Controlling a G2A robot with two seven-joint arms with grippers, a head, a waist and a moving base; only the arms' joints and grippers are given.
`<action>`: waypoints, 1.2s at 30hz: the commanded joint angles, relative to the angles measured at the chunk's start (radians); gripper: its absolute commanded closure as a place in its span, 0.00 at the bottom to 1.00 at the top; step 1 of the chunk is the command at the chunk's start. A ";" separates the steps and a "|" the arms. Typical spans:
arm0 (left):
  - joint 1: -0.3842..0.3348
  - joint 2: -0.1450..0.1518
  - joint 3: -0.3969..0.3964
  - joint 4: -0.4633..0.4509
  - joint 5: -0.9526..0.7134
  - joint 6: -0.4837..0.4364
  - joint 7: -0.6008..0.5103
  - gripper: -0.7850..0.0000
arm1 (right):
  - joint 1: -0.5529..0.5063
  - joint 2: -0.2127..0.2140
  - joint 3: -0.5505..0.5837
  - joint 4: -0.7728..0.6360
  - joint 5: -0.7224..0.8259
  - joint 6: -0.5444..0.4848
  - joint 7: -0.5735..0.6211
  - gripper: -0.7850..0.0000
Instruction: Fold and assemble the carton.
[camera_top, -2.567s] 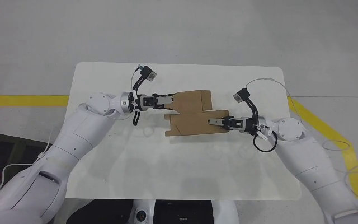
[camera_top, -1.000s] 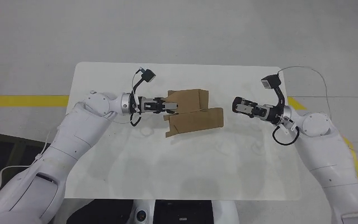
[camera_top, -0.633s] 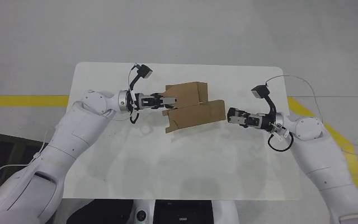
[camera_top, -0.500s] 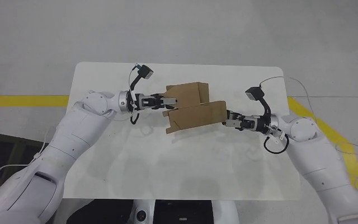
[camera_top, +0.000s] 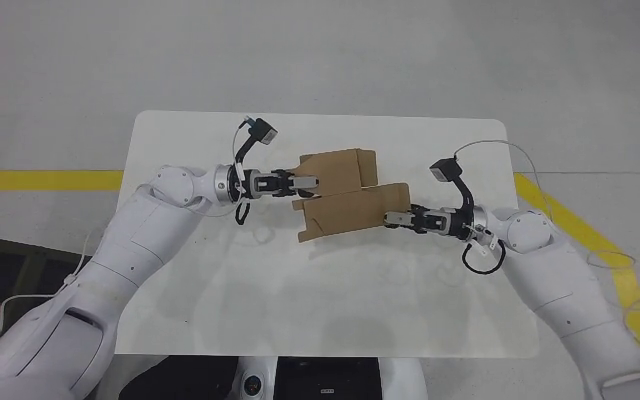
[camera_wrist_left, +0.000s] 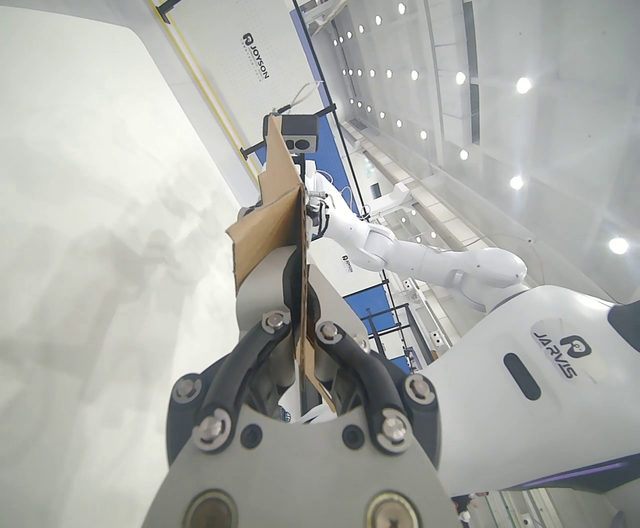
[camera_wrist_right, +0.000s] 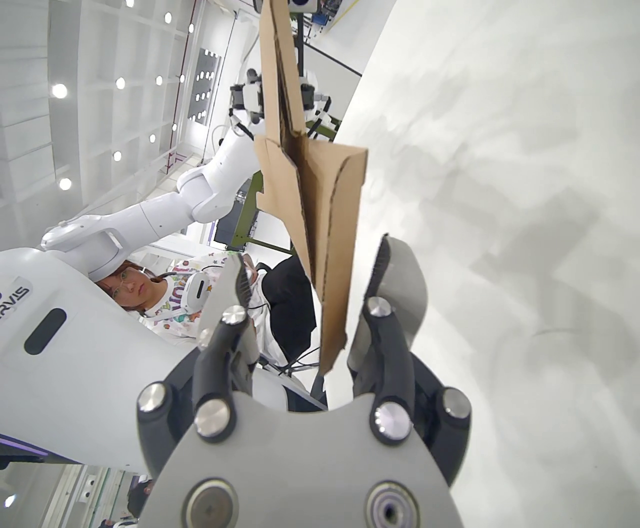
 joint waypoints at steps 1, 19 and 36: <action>0.003 0.000 -0.002 -0.001 -0.001 0.003 -0.003 1.00 | 0.004 0.001 -0.005 0.004 0.007 -0.004 -0.004 0.92; 0.010 0.001 -0.025 0.005 0.001 0.017 -0.017 1.00 | 0.031 0.012 -0.044 0.029 0.030 -0.014 -0.014 1.00; 0.016 0.003 -0.043 0.003 0.000 0.031 -0.031 0.74 | 0.047 0.021 -0.069 0.034 0.043 -0.025 -0.025 1.00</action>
